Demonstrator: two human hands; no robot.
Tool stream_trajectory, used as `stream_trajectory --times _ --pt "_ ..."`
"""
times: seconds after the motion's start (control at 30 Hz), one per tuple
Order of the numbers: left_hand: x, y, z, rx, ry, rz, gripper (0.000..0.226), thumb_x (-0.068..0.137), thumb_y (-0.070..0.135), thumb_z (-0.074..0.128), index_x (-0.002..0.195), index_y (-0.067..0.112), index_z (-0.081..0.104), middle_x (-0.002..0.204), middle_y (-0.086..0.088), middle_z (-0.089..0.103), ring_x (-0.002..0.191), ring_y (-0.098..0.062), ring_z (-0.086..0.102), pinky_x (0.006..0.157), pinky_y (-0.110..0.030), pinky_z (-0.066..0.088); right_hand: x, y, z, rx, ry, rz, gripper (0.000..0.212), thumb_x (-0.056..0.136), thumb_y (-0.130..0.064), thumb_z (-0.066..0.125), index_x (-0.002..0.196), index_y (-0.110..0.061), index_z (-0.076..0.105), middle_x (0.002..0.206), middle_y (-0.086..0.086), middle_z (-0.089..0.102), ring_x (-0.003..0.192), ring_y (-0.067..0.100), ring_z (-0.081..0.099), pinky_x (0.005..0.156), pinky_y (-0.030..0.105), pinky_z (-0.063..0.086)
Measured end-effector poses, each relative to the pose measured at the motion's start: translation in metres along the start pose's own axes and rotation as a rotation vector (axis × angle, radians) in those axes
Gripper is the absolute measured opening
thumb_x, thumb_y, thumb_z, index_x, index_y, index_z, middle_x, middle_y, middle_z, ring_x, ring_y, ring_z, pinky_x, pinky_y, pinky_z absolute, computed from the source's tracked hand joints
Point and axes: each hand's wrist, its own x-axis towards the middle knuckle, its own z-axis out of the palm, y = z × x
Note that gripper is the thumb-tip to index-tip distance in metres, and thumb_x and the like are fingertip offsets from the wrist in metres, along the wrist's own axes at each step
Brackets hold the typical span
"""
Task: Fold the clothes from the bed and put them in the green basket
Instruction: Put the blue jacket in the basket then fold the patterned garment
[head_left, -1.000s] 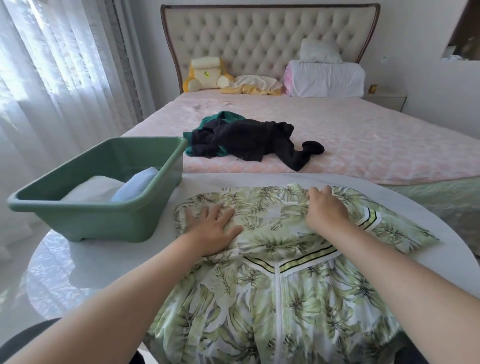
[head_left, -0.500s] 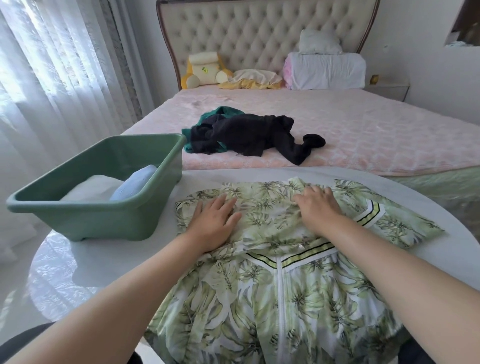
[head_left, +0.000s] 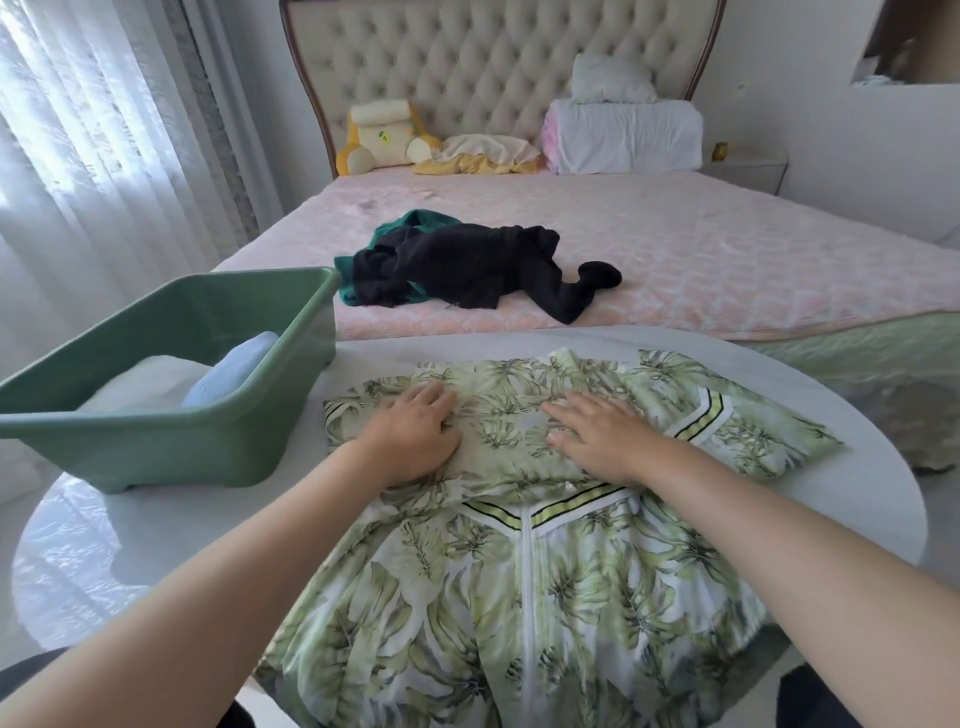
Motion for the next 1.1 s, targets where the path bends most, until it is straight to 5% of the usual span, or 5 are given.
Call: stream_trajectory --times 0.13,0.3,0.5,0.87,1.1 --pt "0.002 0.022 -0.008 -0.048 -0.246 -0.020 0.070 0.093 0.075 0.022 0.156 0.045 0.011 0.166 0.007 0.005 0.153 -0.028 0.004 0.121 -0.055 0.012 -0.009 0.018 -0.004 0.157 0.024 -0.001 0.065 0.102 -0.062 0.027 0.160 -0.037 0.011 0.168 -0.003 0.003 0.155 0.020 0.003 0.125 0.047 0.005" --pt "0.035 0.073 -0.027 0.066 0.005 -0.097 0.053 0.100 0.052 0.031 0.133 0.015 0.050 0.136 -0.012 0.051 0.118 -0.031 0.052 0.096 -0.045 0.048 -0.020 0.061 -0.021 0.335 0.320 0.123 0.045 0.107 -0.034 0.035 0.149 -0.023 0.044 0.156 0.000 0.042 0.141 0.022 0.041 0.115 0.042 0.036" --pt "0.067 0.171 -0.025 -0.135 0.146 0.229 0.037 0.100 0.036 0.043 0.135 0.023 0.048 0.136 -0.002 0.052 0.118 -0.022 0.054 0.095 -0.043 0.049 -0.045 0.141 -0.019 0.229 0.365 0.419 0.056 0.092 -0.002 0.044 0.145 -0.017 0.049 0.148 0.009 0.048 0.131 0.032 0.047 0.105 0.045 0.043" --pt "0.095 0.257 0.008 0.050 -0.045 0.316 0.075 0.090 0.068 0.049 0.154 0.044 0.018 0.157 -0.002 0.029 0.142 -0.033 0.028 0.109 -0.053 0.037 -0.060 0.187 -0.009 0.303 0.335 0.643 0.019 0.089 -0.025 0.057 0.100 -0.013 0.065 0.104 0.009 0.068 0.085 0.030 0.059 0.065 0.030 0.041" --pt "0.092 0.233 0.001 -0.391 0.091 0.260 0.025 0.091 0.030 0.067 0.116 0.028 0.072 0.127 0.007 0.062 0.110 -0.014 0.060 0.087 -0.025 0.046 -0.058 0.160 -0.041 1.279 0.480 0.624 0.025 0.090 -0.027 0.059 0.071 -0.016 0.049 0.070 0.003 0.047 0.065 0.022 0.042 0.060 0.030 0.032"
